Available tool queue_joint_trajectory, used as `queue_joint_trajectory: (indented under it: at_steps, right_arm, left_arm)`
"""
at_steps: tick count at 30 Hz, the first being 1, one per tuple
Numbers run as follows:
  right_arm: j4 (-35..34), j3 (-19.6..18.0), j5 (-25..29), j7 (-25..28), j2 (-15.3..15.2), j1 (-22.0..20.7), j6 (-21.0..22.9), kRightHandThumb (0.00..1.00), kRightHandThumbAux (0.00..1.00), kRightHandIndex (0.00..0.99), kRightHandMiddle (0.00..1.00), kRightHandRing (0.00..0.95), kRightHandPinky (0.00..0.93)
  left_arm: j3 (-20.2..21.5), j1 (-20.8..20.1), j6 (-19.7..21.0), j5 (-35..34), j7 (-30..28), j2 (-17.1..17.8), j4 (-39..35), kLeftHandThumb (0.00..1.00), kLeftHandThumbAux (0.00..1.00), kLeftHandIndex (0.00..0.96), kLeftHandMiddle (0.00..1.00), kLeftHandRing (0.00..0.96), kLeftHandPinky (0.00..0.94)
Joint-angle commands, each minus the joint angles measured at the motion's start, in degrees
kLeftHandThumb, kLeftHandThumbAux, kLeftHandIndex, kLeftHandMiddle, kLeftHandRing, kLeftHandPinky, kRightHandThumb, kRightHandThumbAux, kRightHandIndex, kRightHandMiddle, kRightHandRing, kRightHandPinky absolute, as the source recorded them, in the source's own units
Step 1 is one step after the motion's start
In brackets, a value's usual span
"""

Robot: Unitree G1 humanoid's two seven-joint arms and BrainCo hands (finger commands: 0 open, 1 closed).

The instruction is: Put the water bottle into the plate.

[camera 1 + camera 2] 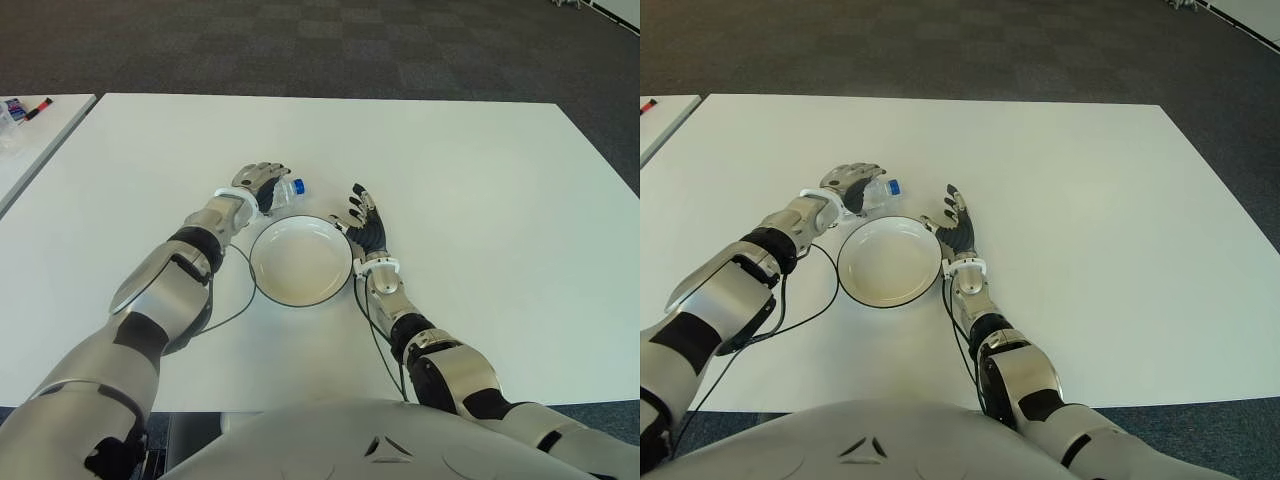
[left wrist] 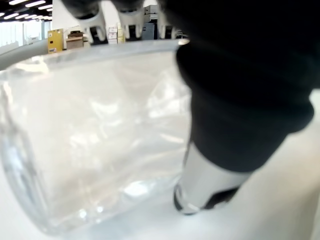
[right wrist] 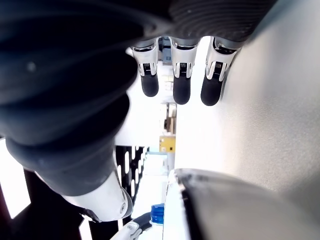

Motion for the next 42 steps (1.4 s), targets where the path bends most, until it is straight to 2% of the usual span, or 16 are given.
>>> queue_joint_trajectory:
  at_steps: [1,20,22,24,29,33,34,36,42]
  right_arm:
    - [2.8,-0.6,0.8,-0.1,8.8,0.7,3.7,0.006,0.896,0.068,0.076,0.101,0.155]
    - [2.3,-0.3,0.6,0.3,8.3,0.8,3.9,0.000,0.898,0.064,0.070,0.097,0.154]
    - [2.2,-0.3,0.8,0.3,8.3,0.9,4.0,0.000,0.902,0.065,0.071,0.098,0.155]
    - [2.1,-0.3,0.8,0.3,8.4,0.9,4.0,0.000,0.905,0.066,0.071,0.098,0.155]
    - [1.8,-0.7,1.3,0.4,8.6,1.1,3.6,0.002,0.918,0.072,0.076,0.100,0.161]
    - [1.7,-1.1,1.9,0.6,8.8,1.2,3.1,0.044,0.934,0.084,0.090,0.110,0.171]
    - [1.6,-1.2,2.0,0.7,8.8,1.2,3.0,0.056,0.937,0.085,0.092,0.111,0.171]
    - [1.6,-1.3,2.1,0.8,8.9,1.2,3.0,0.074,0.937,0.086,0.094,0.113,0.173]
    - [1.1,-1.5,1.9,-0.4,9.2,1.3,2.1,0.142,0.924,0.083,0.115,0.133,0.201]
  left_arm:
    - [-1.2,4.6,-0.6,0.5,-2.3,-2.2,1.9,0.000,0.934,0.000,0.007,0.000,0.070]
    - [-1.3,4.9,0.8,1.3,-0.9,-2.4,3.5,0.000,0.938,0.000,0.020,0.007,0.076]
    - [-1.9,4.9,1.1,2.0,0.1,-2.2,3.6,0.051,0.921,0.046,0.074,0.058,0.131]
    - [-2.1,5.0,1.2,2.2,0.5,-2.2,3.7,0.146,0.889,0.109,0.123,0.105,0.177]
    - [-2.5,5.2,1.6,2.7,1.9,-2.1,3.6,0.304,0.822,0.196,0.175,0.156,0.217]
    - [-2.4,5.5,1.7,2.4,3.3,-2.0,3.6,0.425,0.762,0.248,0.216,0.202,0.266]
    - [-2.4,5.5,1.7,2.3,3.5,-2.0,3.6,0.523,0.744,0.308,0.230,0.215,0.275]
    - [-2.4,5.6,1.6,2.2,3.9,-2.0,3.6,0.609,0.728,0.360,0.243,0.226,0.279]
    - [-2.6,5.6,1.6,2.2,4.0,-1.9,3.7,0.694,0.710,0.410,0.251,0.229,0.268]
